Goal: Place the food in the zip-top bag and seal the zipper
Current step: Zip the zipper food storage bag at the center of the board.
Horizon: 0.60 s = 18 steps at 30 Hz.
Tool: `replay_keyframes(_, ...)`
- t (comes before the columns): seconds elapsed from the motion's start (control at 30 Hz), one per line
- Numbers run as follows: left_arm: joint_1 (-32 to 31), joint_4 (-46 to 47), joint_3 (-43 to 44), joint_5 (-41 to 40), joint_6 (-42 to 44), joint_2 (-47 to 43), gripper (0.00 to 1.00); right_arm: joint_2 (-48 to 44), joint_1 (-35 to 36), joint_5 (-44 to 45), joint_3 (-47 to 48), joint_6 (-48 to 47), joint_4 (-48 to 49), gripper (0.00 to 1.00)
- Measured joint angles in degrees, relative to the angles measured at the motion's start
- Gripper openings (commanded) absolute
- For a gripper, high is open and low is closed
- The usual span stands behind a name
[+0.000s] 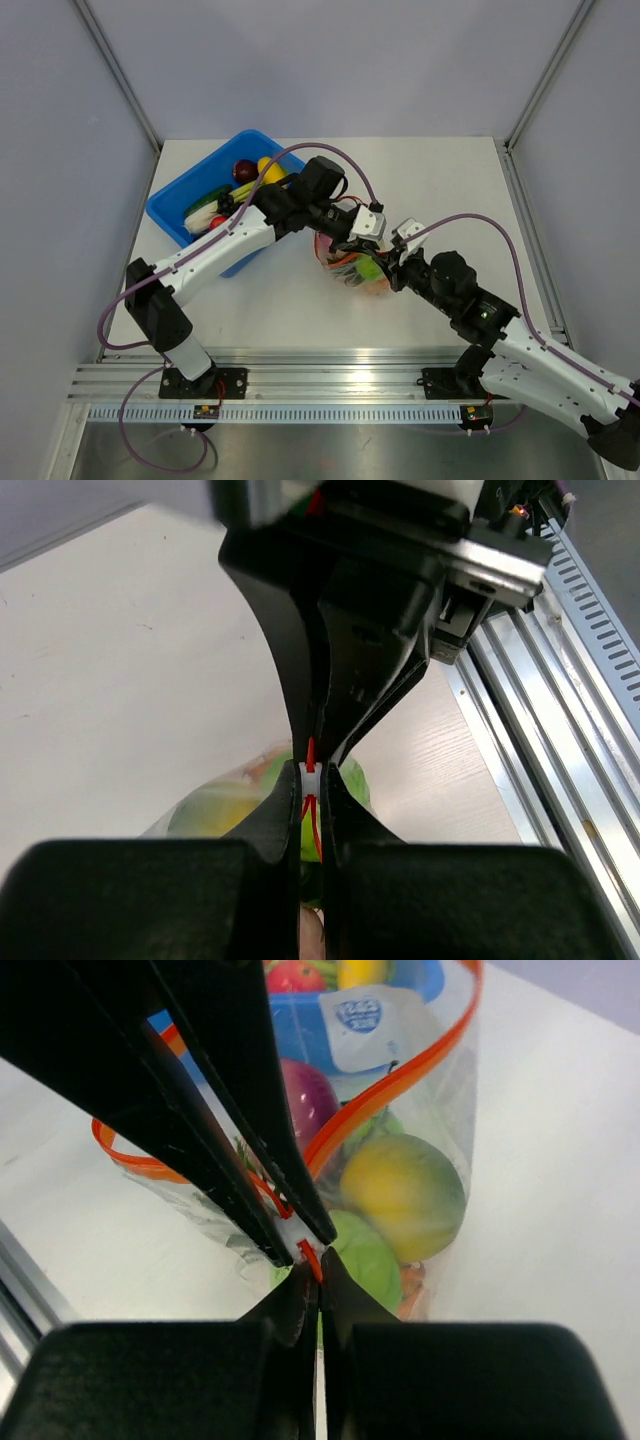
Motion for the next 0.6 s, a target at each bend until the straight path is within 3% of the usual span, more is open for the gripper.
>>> replay_keyframes(0.23,-0.13,1.44,0.0,1.14,0.04,0.0,0.0,-10.19,0.37,5.25,-4.46,0.5,1.42,0.0)
replay_keyframes(0.6,1.27,0.74,0.0,1.46,-0.09,0.42,0.0,-13.33,0.37,8.9,-6.1,0.5,2.01,0.0)
